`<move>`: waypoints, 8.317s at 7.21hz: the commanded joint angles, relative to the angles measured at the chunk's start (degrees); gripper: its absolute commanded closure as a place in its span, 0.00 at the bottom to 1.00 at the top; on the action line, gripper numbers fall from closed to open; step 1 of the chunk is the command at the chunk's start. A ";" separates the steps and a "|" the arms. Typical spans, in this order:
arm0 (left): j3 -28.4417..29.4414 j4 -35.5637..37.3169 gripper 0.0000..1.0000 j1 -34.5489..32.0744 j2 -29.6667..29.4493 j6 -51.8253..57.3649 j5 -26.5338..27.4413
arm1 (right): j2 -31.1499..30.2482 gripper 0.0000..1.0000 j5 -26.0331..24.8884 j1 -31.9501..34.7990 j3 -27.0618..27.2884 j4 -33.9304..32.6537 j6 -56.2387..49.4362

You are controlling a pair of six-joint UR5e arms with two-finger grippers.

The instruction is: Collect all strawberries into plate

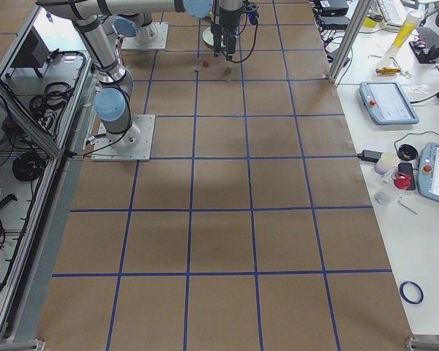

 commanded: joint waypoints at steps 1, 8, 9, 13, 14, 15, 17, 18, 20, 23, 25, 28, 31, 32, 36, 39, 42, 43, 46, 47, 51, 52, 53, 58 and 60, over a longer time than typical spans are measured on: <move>-1.22 0.42 0.31 -1.58 -2.09 -1.40 -1.24 | 0.00 0.00 0.00 -0.02 0.00 -0.04 0.00; -1.32 -0.45 0.95 -1.76 -3.86 0.35 -0.80 | 0.00 0.00 0.00 0.06 -0.09 -0.04 0.00; 0.08 -0.98 0.95 -0.88 -2.11 2.97 -0.45 | 0.00 0.00 0.00 0.06 -0.09 -0.04 0.00; 3.45 -10.30 0.90 16.84 -0.78 25.72 4.12 | 0.09 0.00 0.00 0.06 -0.09 0.05 0.00; 1.78 -9.52 0.87 17.92 -0.78 26.29 4.30 | 0.09 0.00 0.00 0.06 -0.09 -0.04 -0.09; 1.33 -9.60 0.30 17.67 -1.39 25.42 4.12 | 0.09 0.00 0.09 0.15 -0.26 -0.04 0.00; 1.76 -9.60 0.00 16.89 -0.96 25.24 3.60 | 0.17 0.00 0.09 0.06 -0.35 0.05 0.00; 2.64 -8.90 0.00 15.05 -0.69 20.36 3.33 | 0.17 0.00 0.09 0.06 -0.35 -0.04 0.00; 9.20 -7.14 0.00 7.86 -3.22 6.93 -4.70 | 0.17 0.00 0.09 0.15 -0.35 -0.04 0.00; 11.52 3.74 0.06 0.37 -10.95 -9.27 -7.66 | 0.17 0.00 0.09 0.15 -0.35 0.05 0.00; 11.52 3.76 0.12 -1.22 -14.21 -9.14 -6.08 | 0.17 0.00 0.09 0.06 -0.44 -0.04 0.00; 11.61 3.59 0.84 -1.31 -14.75 -7.81 -5.72 | 0.17 0.00 0.09 0.06 -0.44 0.05 0.00; 15.72 -3.21 1.00 -0.62 -12.21 -0.20 0.64 | 0.17 0.00 0.09 0.15 -0.44 -0.13 0.00; 15.65 -9.18 1.00 2.35 -10.03 5.58 3.30 | 0.17 0.00 0.09 0.15 -0.44 -0.22 0.00; 4.52 -13.65 1.00 23.51 -1.50 35.18 9.40 | 0.17 0.00 0.09 0.15 -0.44 -0.22 0.00; 0.89 -9.07 0.12 25.85 -0.69 35.53 8.78 | 0.17 0.00 0.09 0.15 -0.44 -0.22 0.00; 7.52 -11.24 0.00 20.87 4.73 26.15 8.35 | 0.17 0.00 0.09 0.15 -0.44 -0.22 0.00; 14.44 -18.23 0.00 16.22 6.76 22.29 4.77 | 0.17 0.00 0.09 0.15 -0.44 -0.13 0.09; 29.50 -30.39 0.00 11.25 9.76 18.56 0.00 | 0.09 0.00 1.23 -0.02 0.18 -0.31 5.59; 32.06 -33.30 0.00 11.25 10.81 19.25 0.25 | 0.17 0.00 1.14 -0.02 -0.35 -0.48 7.80; 32.00 -34.12 0.00 11.17 13.54 18.47 0.34 | 0.17 0.00 6.32 -0.11 -3.86 0.13 5.73; 31.22 -34.29 0.00 11.17 14.07 18.47 0.43 | 0.26 0.00 6.15 -0.02 -5.26 0.22 -0.29; 30.16 -34.21 0.00 11.17 14.08 18.47 0.43 | 0.52 0.00 6.24 -0.37 -6.93 -0.13 -5.49; 28.66 -34.21 0.00 11.17 13.81 18.38 0.96 | 1.23 0.00 -4.04 -0.90 -4.22 -0.48 -6.77; 28.48 -34.21 0.00 11.17 13.64 18.38 0.87 | 1.23 0.00 -3.87 -0.64 -4.66 -0.31 -5.81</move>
